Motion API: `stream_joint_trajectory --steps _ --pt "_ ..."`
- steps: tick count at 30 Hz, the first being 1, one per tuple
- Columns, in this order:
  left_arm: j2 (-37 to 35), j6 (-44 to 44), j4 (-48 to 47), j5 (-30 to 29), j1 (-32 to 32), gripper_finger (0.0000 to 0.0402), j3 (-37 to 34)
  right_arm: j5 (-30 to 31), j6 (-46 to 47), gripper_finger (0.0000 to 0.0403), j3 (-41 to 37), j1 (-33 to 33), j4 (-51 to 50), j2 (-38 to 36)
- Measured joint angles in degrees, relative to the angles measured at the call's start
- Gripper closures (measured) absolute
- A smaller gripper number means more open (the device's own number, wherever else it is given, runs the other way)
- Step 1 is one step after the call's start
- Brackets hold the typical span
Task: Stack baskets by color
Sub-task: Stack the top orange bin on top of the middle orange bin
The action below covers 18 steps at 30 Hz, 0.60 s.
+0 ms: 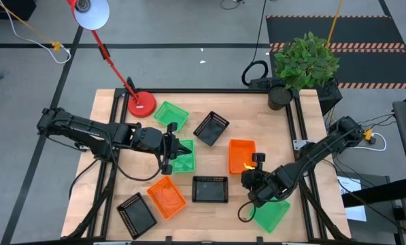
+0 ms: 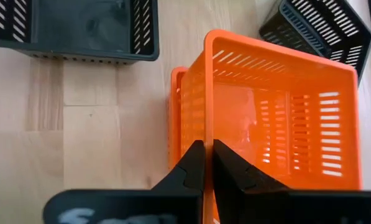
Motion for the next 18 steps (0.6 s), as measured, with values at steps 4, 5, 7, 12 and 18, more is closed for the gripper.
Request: stream_joint_trajectory --steps 4,5,7,12,18 --pt "0.0 0.0 0.0 0.0 0.0 0.0385 0.0 0.0 0.2 0.0399 -0.1 0.0 0.3 0.0" --pt "0.0 0.0 0.0 0.0 0.0 0.0385 0.0 0.0 0.1 0.0399 -0.1 0.0 0.4 0.0" --pt "0.0 0.0 0.0 0.0 0.0 0.0385 0.0 0.0 0.0 0.0399 -0.1 0.0 0.3 0.0" --pt "0.0 0.0 0.0 0.0 0.0 0.0385 0.0 0.2 -0.1 0.0399 -0.1 -0.6 0.3 0.0" --pt "0.0 -0.7 0.0 0.0 0.0 0.0385 0.0 0.1 0.4 0.0395 -0.1 -0.8 0.3 0.0"
